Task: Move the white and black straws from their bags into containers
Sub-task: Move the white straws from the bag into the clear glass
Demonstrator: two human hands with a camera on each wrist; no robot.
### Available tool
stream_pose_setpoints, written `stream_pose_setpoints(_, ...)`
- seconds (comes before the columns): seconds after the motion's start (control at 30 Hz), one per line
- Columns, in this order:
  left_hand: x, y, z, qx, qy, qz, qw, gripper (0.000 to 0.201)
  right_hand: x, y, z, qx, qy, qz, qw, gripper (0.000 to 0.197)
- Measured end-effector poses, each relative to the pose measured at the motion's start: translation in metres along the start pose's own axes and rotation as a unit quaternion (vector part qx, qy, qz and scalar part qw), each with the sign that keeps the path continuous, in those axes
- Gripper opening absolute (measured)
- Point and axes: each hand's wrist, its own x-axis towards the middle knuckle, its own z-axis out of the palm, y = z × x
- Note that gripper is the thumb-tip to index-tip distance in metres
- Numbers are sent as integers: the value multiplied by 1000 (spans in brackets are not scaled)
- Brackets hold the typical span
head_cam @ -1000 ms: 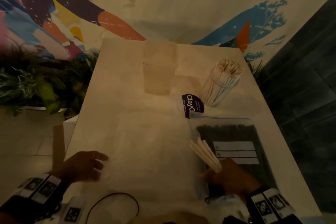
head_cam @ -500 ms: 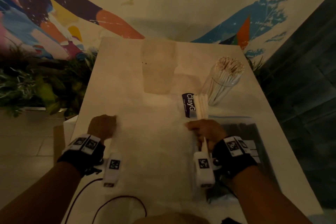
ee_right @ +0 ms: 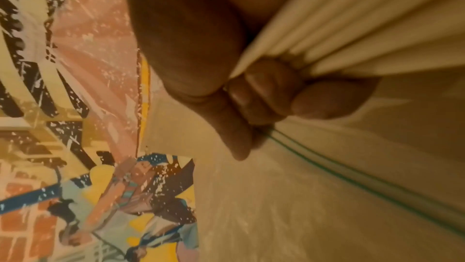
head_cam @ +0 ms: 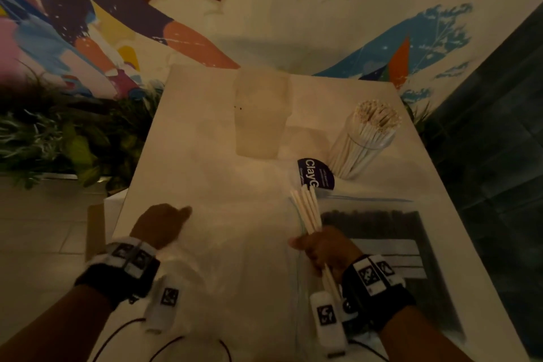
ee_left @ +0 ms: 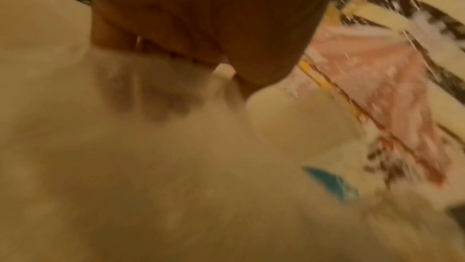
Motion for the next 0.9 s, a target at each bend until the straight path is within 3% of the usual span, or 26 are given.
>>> stream_pose_setpoints(0.07, -9, 1, 14, 49, 107, 50, 992, 40, 4, -3, -7, 6, 40, 10, 999, 33)
stream_pose_setpoints(0.1, -17, 3, 18, 72, 128, 71, 987, 44, 6, -5, -10, -2, 65, 9, 998, 28)
stream_pose_setpoints(0.2, -24, 8, 21, 140, 86, 57, 985, 75, 8, -8, -18, -93, 147, -20, 984, 34)
stream_pose_setpoints(0.27, -24, 24, 10, 156, 98, 65, 981, 92, -3, -19, -27, -143, 184, -62, 970, 35)
stream_pose_setpoints(0.33, -34, 61, -3, 101, 153, 185, 965, 85, -24, -40, -42, -54, 220, -148, 963, 27)
stream_pose_setpoints(0.37, -41, 87, -9, 52, 170, 273, 945, 77, -38, -54, -51, 10, 249, -203, 947, 32)
stream_pose_setpoints(0.43, -55, 146, -18, -39, 160, 421, 892, 66, -60, -94, -76, 79, 330, -321, 884, 42)
stream_pose_setpoints(0.5, -56, 202, -16, -91, 86, 472, 873, 69, -70, -136, -103, 171, 349, -465, 796, 40)
stream_pose_setpoints(0.57, -43, 252, -1, -56, 25, 458, 887, 85, -62, -170, -127, 233, 331, -547, 733, 42)
stream_pose_setpoints(0.6, -36, 272, 9, -15, -1, 439, 898, 97, -53, -182, -135, 226, 338, -558, 724, 43)
stream_pose_setpoints(0.67, -24, 301, 32, 31, -47, 394, 917, 115, -30, -196, -144, 202, 346, -554, 730, 45)
stream_pose_setpoints(0.73, -14, 320, 53, 7, -80, 356, 931, 120, -5, -199, -144, 176, 339, -547, 745, 48)
stream_pose_setpoints(0.9, 1, 347, 80, -47, -68, 346, 935, 129, 23, -185, -141, 172, 315, -543, 759, 45)
